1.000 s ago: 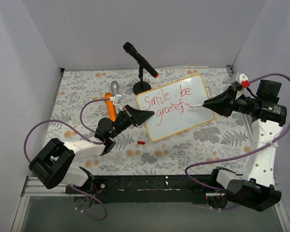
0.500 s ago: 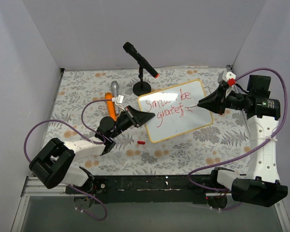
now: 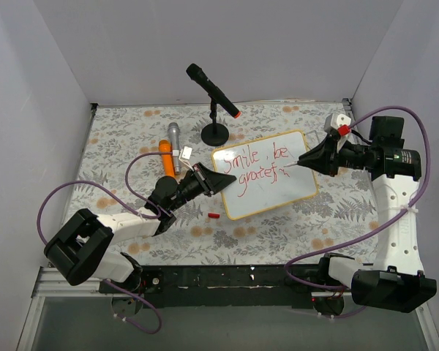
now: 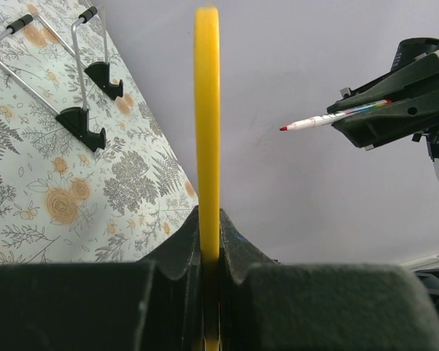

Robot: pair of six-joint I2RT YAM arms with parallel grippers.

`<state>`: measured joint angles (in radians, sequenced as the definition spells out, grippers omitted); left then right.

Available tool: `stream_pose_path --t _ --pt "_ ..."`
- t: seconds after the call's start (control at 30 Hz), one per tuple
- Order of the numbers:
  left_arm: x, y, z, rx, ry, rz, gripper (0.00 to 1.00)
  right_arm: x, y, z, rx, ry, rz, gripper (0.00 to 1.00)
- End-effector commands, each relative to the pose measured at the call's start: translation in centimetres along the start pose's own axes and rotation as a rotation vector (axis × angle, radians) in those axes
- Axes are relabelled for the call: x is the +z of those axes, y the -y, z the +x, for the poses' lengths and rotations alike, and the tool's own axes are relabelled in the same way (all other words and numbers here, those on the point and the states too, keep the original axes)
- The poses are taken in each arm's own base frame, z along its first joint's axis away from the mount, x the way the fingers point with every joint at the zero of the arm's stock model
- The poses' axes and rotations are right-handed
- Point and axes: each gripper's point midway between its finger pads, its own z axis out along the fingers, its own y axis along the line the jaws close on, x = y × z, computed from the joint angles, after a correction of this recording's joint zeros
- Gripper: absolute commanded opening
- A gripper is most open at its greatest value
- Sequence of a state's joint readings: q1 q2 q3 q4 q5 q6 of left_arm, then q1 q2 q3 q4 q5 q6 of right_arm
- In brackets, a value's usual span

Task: Write a sentence on the whiteboard

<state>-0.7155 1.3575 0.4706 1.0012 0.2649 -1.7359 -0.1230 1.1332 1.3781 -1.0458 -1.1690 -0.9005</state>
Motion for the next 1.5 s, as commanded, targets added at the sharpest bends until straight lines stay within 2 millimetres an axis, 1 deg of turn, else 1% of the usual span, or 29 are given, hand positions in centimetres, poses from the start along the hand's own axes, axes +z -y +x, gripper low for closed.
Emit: stream_pose_path --t 0.0,0.03,0.17,0.37,0.47,0.67,0.97,1.37,1.47 --pt "0.5 5.4 -3.0 0.04 0.105 0.16 0.0 0.1 0.0 0.8 -0.015 -0.017 0.007 0.01" --pt "0.5 5.7 -2.9 0.039 0.106 0.17 0.0 0.1 0.0 1.0 -0.014 -0.018 0.006 0.01" --pt "0.4 5.7 -2.5 0.031 0.11 0.173 0.0 0.3 -0.3 1.4 -0.006 -0.01 -0.009 0.01" --pt "-0.3 5.9 -2.2 0.047 0.122 0.192 0.0 0.5 -0.9 1.6 -0.009 0.005 -0.033 0.01" --pt "-0.4 6.1 -2.3 0.06 0.125 0.201 0.0 0.5 -1.2 1.4 -0.011 0.016 -0.045 0.01" --pt "-0.3 5.7 -2.3 0.058 0.126 0.191 0.0 0.3 -1.5 1.1 -0.027 0.019 -0.039 0.01" --pt "-0.6 5.8 -2.4 0.056 0.137 0.19 0.0 0.2 -1.0 1.4 -0.007 0.012 -0.009 0.01" --pt "-0.6 5.7 -2.5 0.053 0.144 0.183 0.0 0.1 -0.9 1.8 0.008 0.006 0.006 0.01" --pt "-0.6 5.6 -2.6 0.051 0.147 0.182 0.0 0.0 -0.8 2.2 0.012 -0.007 0.015 0.01"
